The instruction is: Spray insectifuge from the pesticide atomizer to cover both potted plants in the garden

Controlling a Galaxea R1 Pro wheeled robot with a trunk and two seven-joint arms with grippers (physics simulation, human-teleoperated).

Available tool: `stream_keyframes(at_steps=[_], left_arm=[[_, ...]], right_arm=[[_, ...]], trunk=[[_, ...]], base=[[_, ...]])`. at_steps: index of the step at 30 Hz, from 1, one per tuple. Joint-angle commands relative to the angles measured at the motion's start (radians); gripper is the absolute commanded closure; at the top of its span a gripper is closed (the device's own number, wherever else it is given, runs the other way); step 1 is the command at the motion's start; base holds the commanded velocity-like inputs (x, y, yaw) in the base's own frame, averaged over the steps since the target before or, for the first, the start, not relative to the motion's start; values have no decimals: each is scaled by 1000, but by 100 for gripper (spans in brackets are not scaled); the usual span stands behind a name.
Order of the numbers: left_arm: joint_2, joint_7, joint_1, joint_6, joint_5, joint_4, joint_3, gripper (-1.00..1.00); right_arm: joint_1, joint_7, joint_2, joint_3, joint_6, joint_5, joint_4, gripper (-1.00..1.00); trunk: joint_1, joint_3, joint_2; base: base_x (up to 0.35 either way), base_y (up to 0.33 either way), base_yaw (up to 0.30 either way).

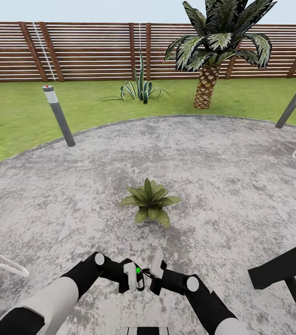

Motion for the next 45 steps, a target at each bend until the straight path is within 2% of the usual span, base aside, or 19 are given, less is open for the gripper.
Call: stream_keyframes(at_steps=[1, 19, 27, 34, 36, 40, 45], left_arm=[[-1, -1, 0, -5, -8, -1, 1, 100], [-5, -1, 0, -5, -6, -1, 1, 100], [-17, -1, 0, -5, -6, -1, 2, 100], [-11, -1, -1, -4, -12, -2, 0, 100], [-3, -1, -1, -4, -15, -1, -3, 100], [33, -2, -1, -2, -18, 13, -4, 100], [103, -3, 1, -2, -16, 18, -5, 100]], right_arm=[[0, 0, 0, -2, -6, 10, -1, 100], [0, 0, 0, -2, -6, 10, -1, 100], [0, 0, -1, -2, -6, 10, -1, 100], [0, -1, -1, -2, -6, 10, -1, 100], [0, -1, -1, -2, -6, 11, -1, 100], [0, 0, -2, -2, -6, 11, 0, 100], [0, -1, -4, -2, -6, 11, 1, 100]], trunk=[[0, -1, 0], [0, -1, 0], [0, -1, 0], [0, -1, 0], [0, -1, 0], [0, -1, 0], [0, -1, 0]], base=[[0, 0, 0], [0, 0, 0], [0, 0, 0], [0, 0, 0], [0, 0, 0], [0, 0, 0], [0, 0, 0]])
